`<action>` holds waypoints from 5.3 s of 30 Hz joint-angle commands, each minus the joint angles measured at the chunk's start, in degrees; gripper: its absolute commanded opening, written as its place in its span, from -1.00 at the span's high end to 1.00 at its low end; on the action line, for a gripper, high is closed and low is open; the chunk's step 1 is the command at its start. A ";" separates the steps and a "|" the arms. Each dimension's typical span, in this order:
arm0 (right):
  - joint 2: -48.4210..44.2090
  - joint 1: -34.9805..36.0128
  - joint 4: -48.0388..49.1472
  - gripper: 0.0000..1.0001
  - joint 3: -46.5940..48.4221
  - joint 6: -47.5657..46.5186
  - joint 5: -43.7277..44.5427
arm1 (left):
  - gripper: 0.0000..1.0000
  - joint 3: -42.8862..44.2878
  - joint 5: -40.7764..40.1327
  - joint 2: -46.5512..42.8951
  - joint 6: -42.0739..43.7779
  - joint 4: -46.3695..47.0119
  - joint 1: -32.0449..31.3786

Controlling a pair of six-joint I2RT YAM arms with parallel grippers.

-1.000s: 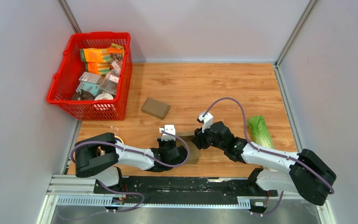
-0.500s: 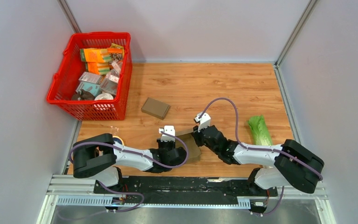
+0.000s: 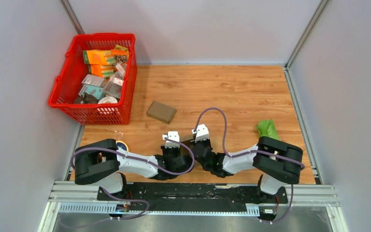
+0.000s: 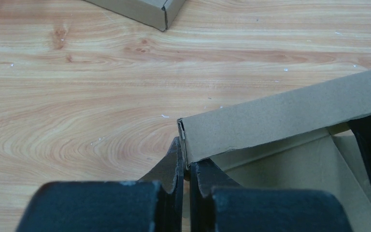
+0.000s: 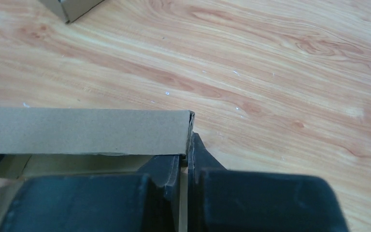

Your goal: Fold the paper box

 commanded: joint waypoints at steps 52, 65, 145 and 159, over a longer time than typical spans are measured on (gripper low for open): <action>-31.75 -15.01 -43.21 1.00 -3.62 47.32 -55.50 | -0.49 1.35 26.57 -26.87 0.55 -26.42 -1.18; -27.98 -26.90 -62.29 0.95 8.69 42.22 -74.74 | -0.55 30.58 40.68 -19.15 36.19 -44.59 -9.70; -32.37 9.66 -27.85 -0.76 4.12 -12.70 -29.92 | 1.00 54.61 57.27 5.00 -24.88 -70.98 22.29; -42.05 9.66 -24.77 -0.52 -3.00 -13.67 -39.78 | 1.00 46.51 64.22 0.95 -21.71 -61.48 22.46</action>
